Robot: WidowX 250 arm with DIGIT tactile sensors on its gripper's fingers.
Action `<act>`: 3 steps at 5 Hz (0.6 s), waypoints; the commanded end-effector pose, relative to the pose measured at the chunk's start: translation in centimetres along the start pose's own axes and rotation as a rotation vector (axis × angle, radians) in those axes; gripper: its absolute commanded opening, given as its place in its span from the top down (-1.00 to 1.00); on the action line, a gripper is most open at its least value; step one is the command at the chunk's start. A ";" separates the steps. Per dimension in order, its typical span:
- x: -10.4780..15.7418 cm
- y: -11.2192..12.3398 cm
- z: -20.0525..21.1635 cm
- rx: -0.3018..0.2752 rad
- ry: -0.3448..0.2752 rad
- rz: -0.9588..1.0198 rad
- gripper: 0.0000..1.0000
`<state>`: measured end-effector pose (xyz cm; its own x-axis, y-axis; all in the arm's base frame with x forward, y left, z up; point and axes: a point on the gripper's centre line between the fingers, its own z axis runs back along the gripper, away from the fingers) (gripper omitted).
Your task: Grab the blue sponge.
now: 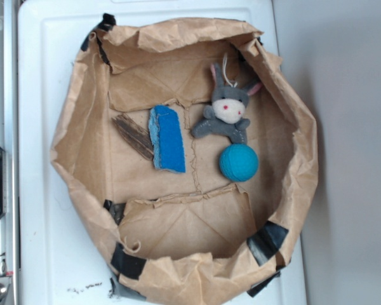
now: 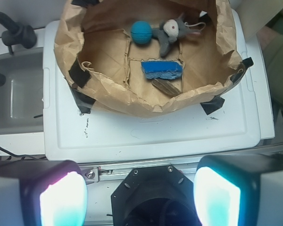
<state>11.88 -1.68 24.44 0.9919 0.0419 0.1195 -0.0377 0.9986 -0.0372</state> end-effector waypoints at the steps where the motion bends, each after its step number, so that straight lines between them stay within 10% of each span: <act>1: 0.0 0.0 0.0 0.000 0.000 0.000 -1.00; 3: 3.2 0.4 -1.4 0.023 0.026 0.068 -1.00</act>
<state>14.75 -1.37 22.58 0.9936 0.0930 0.0638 -0.0920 0.9956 -0.0177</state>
